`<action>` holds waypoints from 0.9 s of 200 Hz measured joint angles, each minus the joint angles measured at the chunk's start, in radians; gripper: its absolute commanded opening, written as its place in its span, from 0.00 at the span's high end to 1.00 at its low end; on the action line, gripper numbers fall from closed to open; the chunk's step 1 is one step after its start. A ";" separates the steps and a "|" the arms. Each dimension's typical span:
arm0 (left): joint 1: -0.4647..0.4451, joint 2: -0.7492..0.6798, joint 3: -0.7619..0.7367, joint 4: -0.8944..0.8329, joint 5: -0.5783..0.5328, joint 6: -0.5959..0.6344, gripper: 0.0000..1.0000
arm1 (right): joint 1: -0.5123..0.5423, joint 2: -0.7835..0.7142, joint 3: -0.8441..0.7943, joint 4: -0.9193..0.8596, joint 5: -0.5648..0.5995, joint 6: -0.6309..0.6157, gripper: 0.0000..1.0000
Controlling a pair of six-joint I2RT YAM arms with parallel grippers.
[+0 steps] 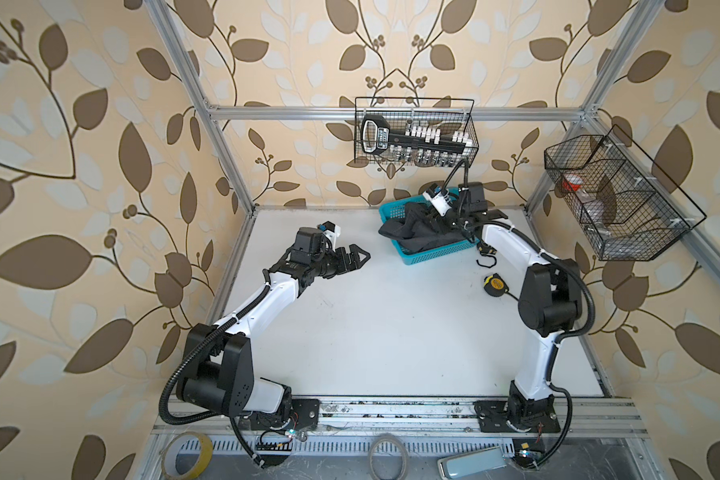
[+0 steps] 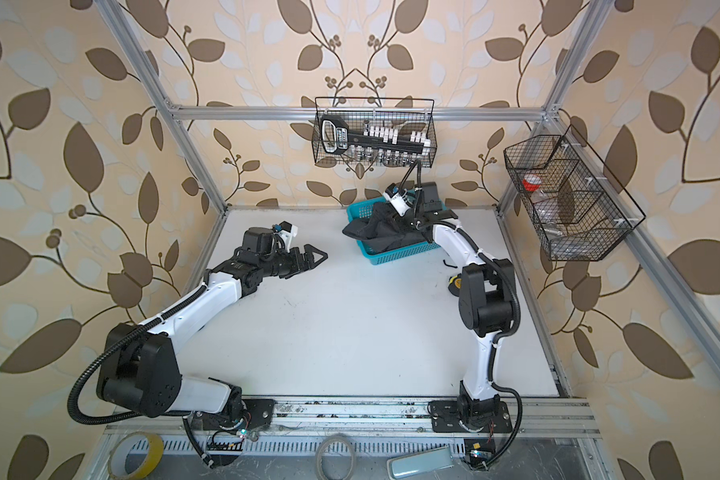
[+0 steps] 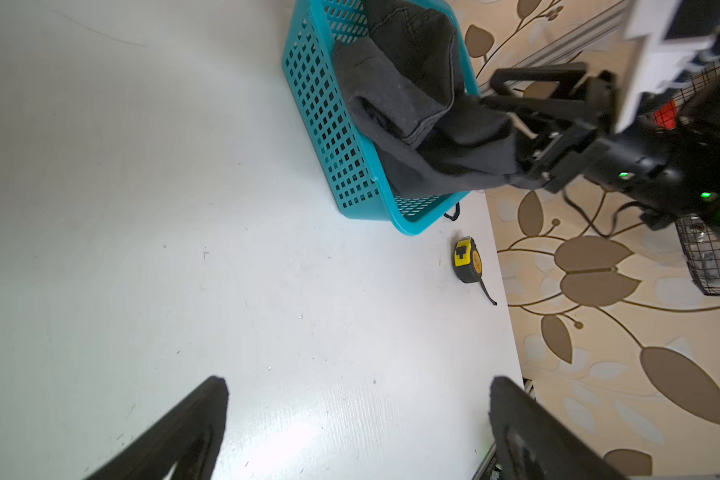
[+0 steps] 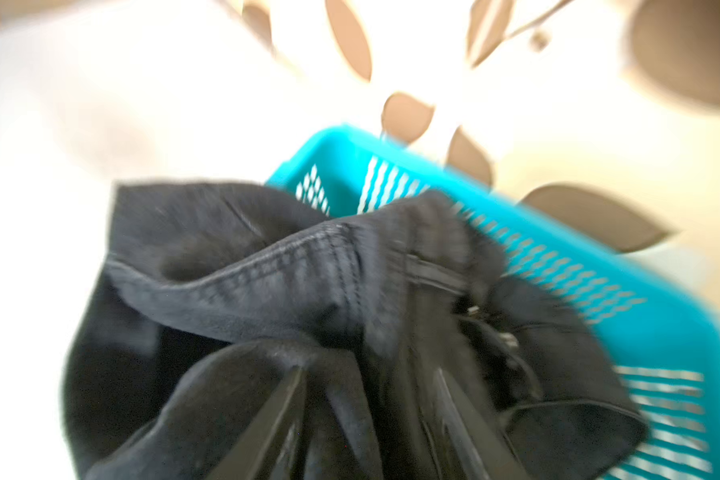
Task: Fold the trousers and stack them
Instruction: 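Lift the trousers with the right gripper and pull them out over the basket rim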
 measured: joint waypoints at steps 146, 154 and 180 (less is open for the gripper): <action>-0.013 0.142 0.000 0.108 0.029 -0.018 0.01 | 0.051 -0.507 -0.028 0.064 0.100 0.017 1.00; -0.015 0.154 0.000 0.114 0.029 -0.024 0.01 | 0.062 -0.530 -0.022 0.054 0.107 0.012 1.00; -0.020 0.187 0.002 0.131 0.030 -0.035 0.01 | 0.095 -0.595 0.010 0.011 0.121 0.004 1.00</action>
